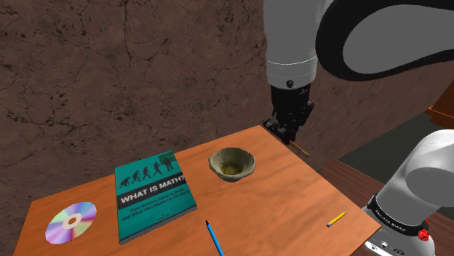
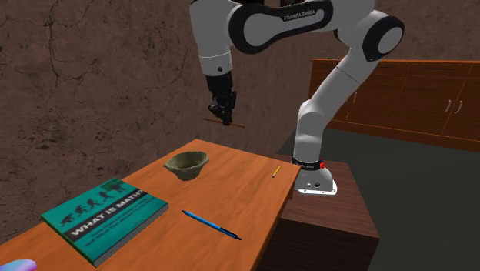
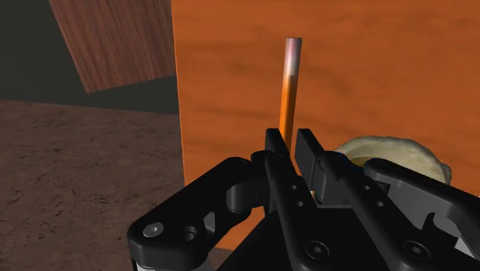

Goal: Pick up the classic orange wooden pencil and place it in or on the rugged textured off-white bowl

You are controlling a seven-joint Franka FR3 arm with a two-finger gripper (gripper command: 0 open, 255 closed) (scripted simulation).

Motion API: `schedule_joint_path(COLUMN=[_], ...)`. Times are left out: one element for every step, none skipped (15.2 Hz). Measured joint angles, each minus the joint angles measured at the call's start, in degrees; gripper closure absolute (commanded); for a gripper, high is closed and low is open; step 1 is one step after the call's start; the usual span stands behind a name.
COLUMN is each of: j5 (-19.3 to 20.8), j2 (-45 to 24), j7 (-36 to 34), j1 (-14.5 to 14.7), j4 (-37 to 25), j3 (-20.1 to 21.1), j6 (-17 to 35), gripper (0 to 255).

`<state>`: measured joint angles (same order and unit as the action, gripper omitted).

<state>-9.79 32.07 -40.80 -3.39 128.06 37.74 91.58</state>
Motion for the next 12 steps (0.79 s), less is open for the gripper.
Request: schedule_joint_path(j5=[0.82,2.05,2.98,4.18,5.43,6.87,8.95,10.66,12.73,14.64,15.95,16.72], j2=[-2.87,-6.14,-8.59,-11.32,-13.85,-16.49,-20.26,-23.05,-26.37,-29.28,-31.29,-32.44], j7=[-1.1,-2.21,-3.26,-4.39,-5.52,-6.67,-8.52,-9.91,-11.61,-13.17,-14.26,-14.95], j1=[-1.1,-2.4,-3.23,-4.14,-4.89,-5.6,-6.38,-6.74,-6.89,-6.77,-6.56,-6.38], j4=[-2.32,-5.14,-7.05,-9.19,-11.25,-13.71,-17.1,-19.27,-21.79,-23.81,-25.21,-25.55], j3=[1.4,2.8,4.0,5.27,6.43,7.56,9.28,10.35,11.6,12.51,12.99,13.21], j6=[0.48,0.74,1.01,1.24,1.25,0.86,0.32,0.03,-0.34,-0.6,-0.79,-0.44], gripper=[255,255,255,255,255,255,255,255,255,255,255,255])
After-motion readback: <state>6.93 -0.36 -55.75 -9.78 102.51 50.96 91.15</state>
